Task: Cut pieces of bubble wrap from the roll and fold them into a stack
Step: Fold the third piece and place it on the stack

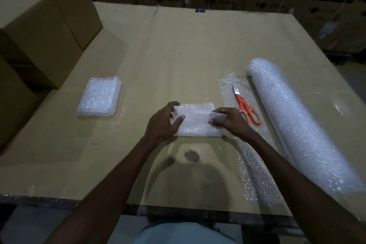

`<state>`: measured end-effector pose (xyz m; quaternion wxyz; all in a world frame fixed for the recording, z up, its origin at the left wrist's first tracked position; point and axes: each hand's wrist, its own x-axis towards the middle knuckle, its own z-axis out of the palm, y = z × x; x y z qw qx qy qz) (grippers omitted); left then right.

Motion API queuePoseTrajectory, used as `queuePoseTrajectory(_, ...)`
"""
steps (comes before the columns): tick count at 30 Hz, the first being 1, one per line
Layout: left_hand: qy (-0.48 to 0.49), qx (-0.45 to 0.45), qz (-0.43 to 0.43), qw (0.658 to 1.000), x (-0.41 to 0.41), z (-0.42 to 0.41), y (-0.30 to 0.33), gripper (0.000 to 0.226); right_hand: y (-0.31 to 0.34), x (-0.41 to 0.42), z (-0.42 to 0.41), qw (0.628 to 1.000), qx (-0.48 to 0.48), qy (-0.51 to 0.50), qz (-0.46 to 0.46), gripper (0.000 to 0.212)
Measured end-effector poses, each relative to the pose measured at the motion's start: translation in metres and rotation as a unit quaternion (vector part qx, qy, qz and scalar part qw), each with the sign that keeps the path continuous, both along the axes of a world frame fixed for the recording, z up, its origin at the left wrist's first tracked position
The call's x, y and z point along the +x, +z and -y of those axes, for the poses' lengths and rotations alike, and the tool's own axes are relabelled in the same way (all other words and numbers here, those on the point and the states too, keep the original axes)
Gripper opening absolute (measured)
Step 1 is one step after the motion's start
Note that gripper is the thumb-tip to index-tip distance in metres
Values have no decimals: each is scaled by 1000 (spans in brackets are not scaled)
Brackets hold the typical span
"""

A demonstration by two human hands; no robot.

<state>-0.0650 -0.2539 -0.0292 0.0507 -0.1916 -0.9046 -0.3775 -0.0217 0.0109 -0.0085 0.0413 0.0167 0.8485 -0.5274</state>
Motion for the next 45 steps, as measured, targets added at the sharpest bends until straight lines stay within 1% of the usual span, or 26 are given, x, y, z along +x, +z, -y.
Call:
queuePoseTrajectory(2,23,-4,14,1000,-11,-3,-3,64,1,-22,1,1000,20,-13,-11,16)
queuePoseTrajectory(4,13,-36,2,999,-20,-5,-6,72,-1,-44,4,998,60,-6,-5,18)
queuePoseTrajectory(7,-35,-139,-21,989,-27,-11,-7,74,-7,-68,8,992,125,27,3,22)
queuePoseTrajectory(10,-103,-226,-21,969,-28,-21,-14,75,-14,-82,10,980,191,56,-5,27)
queuePoseTrajectory(12,-142,-263,-16,954,-29,-26,-23,74,-18,-87,11,976,211,54,-9,30)
queuePoseTrajectory(14,-164,-289,-3,943,-28,-28,-35,73,-20,-87,15,972,232,25,-27,39)
queuePoseTrajectory(17,-151,-285,19,946,-24,-31,-51,80,-25,-75,24,953,276,-30,-119,51)
queuePoseTrajectory(19,-139,-270,21,953,-23,-33,-58,87,-31,-61,35,939,291,-48,-176,50)
queuePoseTrajectory(21,-130,-267,23,955,-27,-34,-60,92,-39,-46,49,930,312,-40,-192,47)
queuePoseTrajectory(24,-126,-299,16,946,-42,-34,-53,103,-49,-31,64,909,365,-32,-200,44)
queuePoseTrajectory(26,-134,-306,-12,942,-50,-32,-46,101,-55,-29,68,891,399,-13,-217,44)
queuePoseTrajectory(28,-151,-307,-54,938,-55,-29,-42,91,-59,-28,69,890,411,8,-198,50)
queuePoseTrajectory(31,-190,-305,-104,927,-57,-28,-46,72,-65,-27,69,921,381,43,-69,66)
queuePoseTrajectory(32,-203,-305,-110,924,-56,-27,-49,68,-67,-27,68,922,381,53,-33,69)
queuePoseTrajectory(34,-220,-304,-96,922,-56,-27,-54,65,-70,-29,65,915,398,62,-22,72)
queuePoseTrajectory(37,-237,-298,-38,924,-61,-26,-54,73,-70,-30,59,903,421,74,-32,80)
queuePoseTrajectory(40,-241,-307,-23,921,-70,-27,-46,78,-67,-33,54,896,436,89,-13,73)
queuePoseTrajectory(42,-238,-310,-24,920,-77,-30,-43,80,-64,-31,54,903,424,70,-19,68)
queuePoseTrajectory(43,-237,-307,-28,921,-79,-31,-42,80,-61,-27,55,912,406,36,-41,63)
queuePoseTrajectory(44,-236,-298,-38,924,-82,-33,-42,79,-58,-21,58,920,381,-17,-93,53)
queuePoseTrajectory(45,-235,-285,-50,928,-83,-34,-42,77,-54,-12,60,920,349,-85,-157,39)
